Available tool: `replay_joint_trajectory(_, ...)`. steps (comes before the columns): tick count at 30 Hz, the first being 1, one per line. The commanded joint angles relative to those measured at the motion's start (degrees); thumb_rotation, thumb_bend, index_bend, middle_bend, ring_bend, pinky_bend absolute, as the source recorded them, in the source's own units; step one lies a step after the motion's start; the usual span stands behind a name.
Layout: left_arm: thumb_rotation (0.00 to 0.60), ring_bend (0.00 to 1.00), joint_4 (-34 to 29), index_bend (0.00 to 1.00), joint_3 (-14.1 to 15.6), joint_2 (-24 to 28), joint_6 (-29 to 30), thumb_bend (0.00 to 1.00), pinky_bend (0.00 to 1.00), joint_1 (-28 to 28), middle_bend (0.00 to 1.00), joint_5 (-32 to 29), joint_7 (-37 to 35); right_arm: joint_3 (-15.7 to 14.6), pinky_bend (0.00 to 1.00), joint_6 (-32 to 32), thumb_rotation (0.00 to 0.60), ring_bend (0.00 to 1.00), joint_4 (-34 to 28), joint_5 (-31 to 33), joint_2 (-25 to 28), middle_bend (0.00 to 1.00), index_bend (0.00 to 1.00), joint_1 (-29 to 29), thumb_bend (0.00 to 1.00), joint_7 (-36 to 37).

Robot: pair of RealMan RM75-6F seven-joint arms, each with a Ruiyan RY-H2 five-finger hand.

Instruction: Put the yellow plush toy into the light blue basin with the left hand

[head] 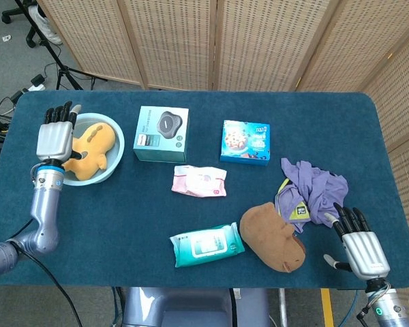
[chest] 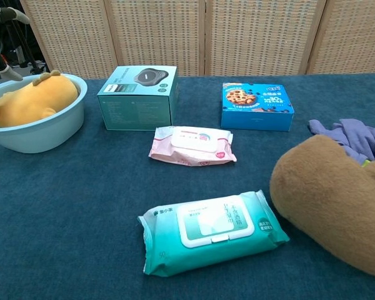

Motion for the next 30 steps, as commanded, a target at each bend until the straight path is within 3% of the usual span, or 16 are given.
replay_joint_trajectory(1, 0.6, 0.0, -3.0, 0.01, -1.5, 1.3, 0.4, 0.15, 0.0, 0.8, 0.0, -0.4, -1.8, 0.0, 0.0, 0.1, 0.6, 0.0, 0.0, -0.1, 0.0, 0.0, 0.14, 0.0, 0.22, 0.1)
replay_joint_trajectory(4, 0.6, 0.0, -8.6, 0.01, -2.8, 3.2, 2.0, 0.18, 0.0, 2.3, 0.0, 0.2, -4.3, -0.1, 0.0, 0.3, 0.6, 0.0, 0.0, -0.6, 0.1, 0.0, 0.14, 0.0, 0.23, 0.5)
replay_joint_trajectory(8, 0.6, 0.0, -17.8, 0.01, -1.5, 6.7, 6.2, 0.18, 0.0, 5.8, 0.0, 4.3, -5.7, -0.2, 0.0, 0.7, 0.6, 0.0, 0.2, -0.9, 0.1, 0.0, 0.14, -0.1, 0.23, 0.8)
replay_joint_trajectory(10, 0.6, 0.0, -24.5, 0.01, 1.2, 9.3, 10.6, 0.18, 0.0, 9.0, 0.0, 8.8, -5.0, -0.2, 0.0, 0.5, 0.6, 0.0, 0.2, -0.5, 0.1, 0.0, 0.14, -0.1, 0.23, 0.6)
replay_joint_trajectory(14, 0.6, 0.0, -33.7, 0.02, 9.4, 12.5, 16.4, 0.18, 0.0, 14.8, 0.0, 16.2, -0.1, -0.1, 0.0, 0.4, 0.6, 0.0, 0.2, -0.4, -0.1, 0.0, 0.14, -0.1, 0.23, -0.1)
replay_joint_trajectory(17, 0.6, 0.0, -37.6, 0.02, 13.2, 13.7, 18.6, 0.19, 0.0, 18.0, 0.0, 18.4, 1.2, -0.3, 0.0, 0.2, 0.6, 0.0, 0.1, -0.6, -0.1, 0.0, 0.14, 0.0, 0.23, -0.1)
replay_joint_trajectory(22, 0.6, 0.0, -39.7, 0.02, 18.9, 14.1, 20.6, 0.19, 0.0, 22.9, 0.0, 21.9, 1.2, -0.4, 0.0, 0.1, 0.6, 0.0, 0.0, -0.7, -0.2, 0.0, 0.14, 0.0, 0.23, -0.5)
replay_joint_trajectory(25, 0.6, 0.0, -37.5, 0.02, 21.2, 12.2, 24.2, 0.19, 0.0, 26.2, 0.0, 25.2, 2.3, -0.3, 0.0, 0.3, 0.6, 0.0, 0.1, -0.8, -0.3, 0.0, 0.14, 0.0, 0.23, -0.8)
replay_joint_trajectory(30, 0.6, 0.0, -32.9, 0.02, 21.9, 7.4, 29.1, 0.2, 0.0, 30.8, 0.0, 28.1, 0.7, -0.3, 0.0, 0.2, 0.6, 0.0, -0.1, -0.6, -0.4, 0.0, 0.14, 0.0, 0.23, -1.0)
